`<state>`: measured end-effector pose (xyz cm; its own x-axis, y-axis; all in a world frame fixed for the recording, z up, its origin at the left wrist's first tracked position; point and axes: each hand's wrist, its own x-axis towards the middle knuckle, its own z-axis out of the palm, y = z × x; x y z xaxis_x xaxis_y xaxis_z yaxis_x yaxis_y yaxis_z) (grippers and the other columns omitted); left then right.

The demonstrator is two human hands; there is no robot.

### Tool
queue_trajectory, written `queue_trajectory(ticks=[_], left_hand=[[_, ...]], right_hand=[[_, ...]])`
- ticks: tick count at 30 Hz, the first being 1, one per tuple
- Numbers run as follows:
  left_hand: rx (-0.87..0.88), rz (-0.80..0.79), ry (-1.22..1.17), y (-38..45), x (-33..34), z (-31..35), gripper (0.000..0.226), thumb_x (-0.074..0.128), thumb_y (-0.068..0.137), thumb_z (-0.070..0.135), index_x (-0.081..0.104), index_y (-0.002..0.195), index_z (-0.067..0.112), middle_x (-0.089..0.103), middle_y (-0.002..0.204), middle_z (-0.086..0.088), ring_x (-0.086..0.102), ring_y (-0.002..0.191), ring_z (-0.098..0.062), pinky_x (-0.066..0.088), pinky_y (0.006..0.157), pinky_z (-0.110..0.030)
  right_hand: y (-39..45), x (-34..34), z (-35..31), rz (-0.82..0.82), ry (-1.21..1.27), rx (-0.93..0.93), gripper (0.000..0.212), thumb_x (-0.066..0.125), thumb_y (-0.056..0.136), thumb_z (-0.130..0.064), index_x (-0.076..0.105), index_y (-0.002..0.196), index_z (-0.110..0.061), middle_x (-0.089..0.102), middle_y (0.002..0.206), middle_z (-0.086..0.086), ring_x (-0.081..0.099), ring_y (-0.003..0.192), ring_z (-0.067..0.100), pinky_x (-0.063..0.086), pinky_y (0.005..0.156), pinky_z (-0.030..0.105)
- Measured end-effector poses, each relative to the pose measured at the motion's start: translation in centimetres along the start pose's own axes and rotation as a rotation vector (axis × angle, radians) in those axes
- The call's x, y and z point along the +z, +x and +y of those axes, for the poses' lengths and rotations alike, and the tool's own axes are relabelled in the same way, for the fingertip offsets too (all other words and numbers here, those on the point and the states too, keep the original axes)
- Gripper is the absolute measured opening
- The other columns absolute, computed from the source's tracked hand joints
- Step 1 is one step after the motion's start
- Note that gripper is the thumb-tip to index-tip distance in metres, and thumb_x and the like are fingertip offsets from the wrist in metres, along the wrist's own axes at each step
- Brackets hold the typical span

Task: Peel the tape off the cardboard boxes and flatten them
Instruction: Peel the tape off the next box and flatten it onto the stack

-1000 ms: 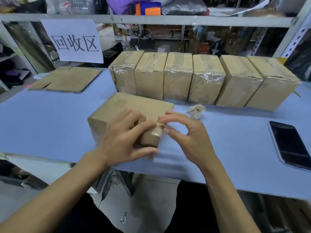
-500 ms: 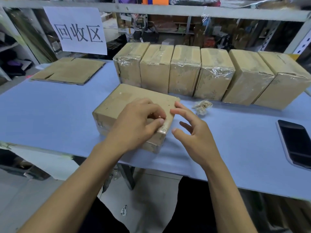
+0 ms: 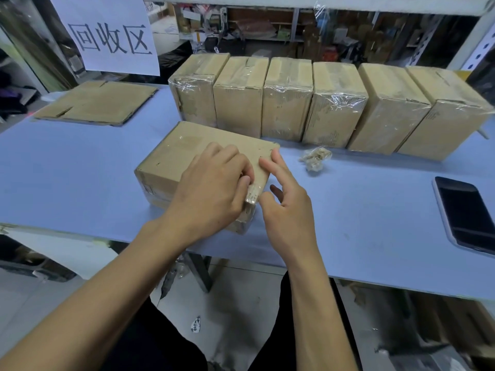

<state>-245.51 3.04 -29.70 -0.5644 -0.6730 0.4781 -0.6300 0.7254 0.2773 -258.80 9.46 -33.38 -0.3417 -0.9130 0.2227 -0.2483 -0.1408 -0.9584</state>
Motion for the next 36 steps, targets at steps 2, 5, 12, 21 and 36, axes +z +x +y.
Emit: queue_trajectory(ticks=[2, 5, 12, 21, 36], left_hand=[[-0.014, 0.002, 0.063, -0.1, 0.3, 0.2, 0.011, 0.041, 0.086, 0.021, 0.051, 0.083, 0.026, 0.050, 0.087, 0.009, 0.040, 0.085, -0.019, 0.031, 0.072, -0.034], [-0.005, -0.017, 0.087, 0.3, 0.5, 0.4, 0.011, 0.031, 0.081, 0.023, 0.039, 0.083, 0.031, 0.043, 0.084, 0.013, 0.029, 0.083, -0.015, 0.026, 0.072, -0.032], [0.048, -0.016, 0.029, 0.0, 0.0, 0.0, 0.012, 0.037, 0.086, 0.024, 0.049, 0.088, 0.022, 0.046, 0.089, 0.006, 0.040, 0.085, -0.020, 0.038, 0.065, -0.039], [-0.081, -0.124, -0.292, 1.3, -1.4, -0.3, 0.010, 0.064, 0.081, 0.033, 0.065, 0.078, 0.023, 0.055, 0.089, 0.004, 0.052, 0.091, -0.018, 0.039, 0.080, -0.028], [-0.181, -0.144, -0.547, 1.5, -1.6, -0.3, 0.015, 0.063, 0.090, 0.028, 0.062, 0.076, 0.030, 0.057, 0.086, 0.008, 0.054, 0.077, -0.003, 0.042, 0.071, -0.020]], right_hand=[[-0.1, 0.1, 0.1, 0.001, 0.009, -0.001, 0.056, 0.051, 0.090, 0.002, 0.059, 0.139, -0.026, 0.036, 0.157, -0.023, 0.034, 0.142, -0.008, 0.036, 0.118, 0.034], [0.0, 0.0, 0.3, -0.001, 0.020, 0.006, 0.056, 0.051, 0.091, 0.002, 0.059, 0.139, -0.025, 0.035, 0.158, -0.022, 0.033, 0.142, -0.009, 0.035, 0.119, 0.035], [0.3, -0.4, 0.2, -0.032, -0.001, 0.002, 0.055, 0.056, 0.093, -0.001, 0.058, 0.140, -0.030, 0.034, 0.157, -0.026, 0.033, 0.140, -0.012, 0.038, 0.117, 0.035], [0.3, -0.9, 0.0, -0.081, -0.078, -0.006, 0.055, 0.055, 0.093, -0.005, 0.055, 0.143, -0.030, 0.031, 0.158, -0.025, 0.032, 0.142, -0.009, 0.036, 0.118, 0.035], [-0.2, -1.7, -1.4, -0.118, 0.163, 0.031, 0.014, 0.071, 0.091, -0.013, 0.080, 0.091, -0.023, 0.041, 0.157, -0.011, 0.033, 0.141, -0.010, 0.034, 0.109, 0.020]])
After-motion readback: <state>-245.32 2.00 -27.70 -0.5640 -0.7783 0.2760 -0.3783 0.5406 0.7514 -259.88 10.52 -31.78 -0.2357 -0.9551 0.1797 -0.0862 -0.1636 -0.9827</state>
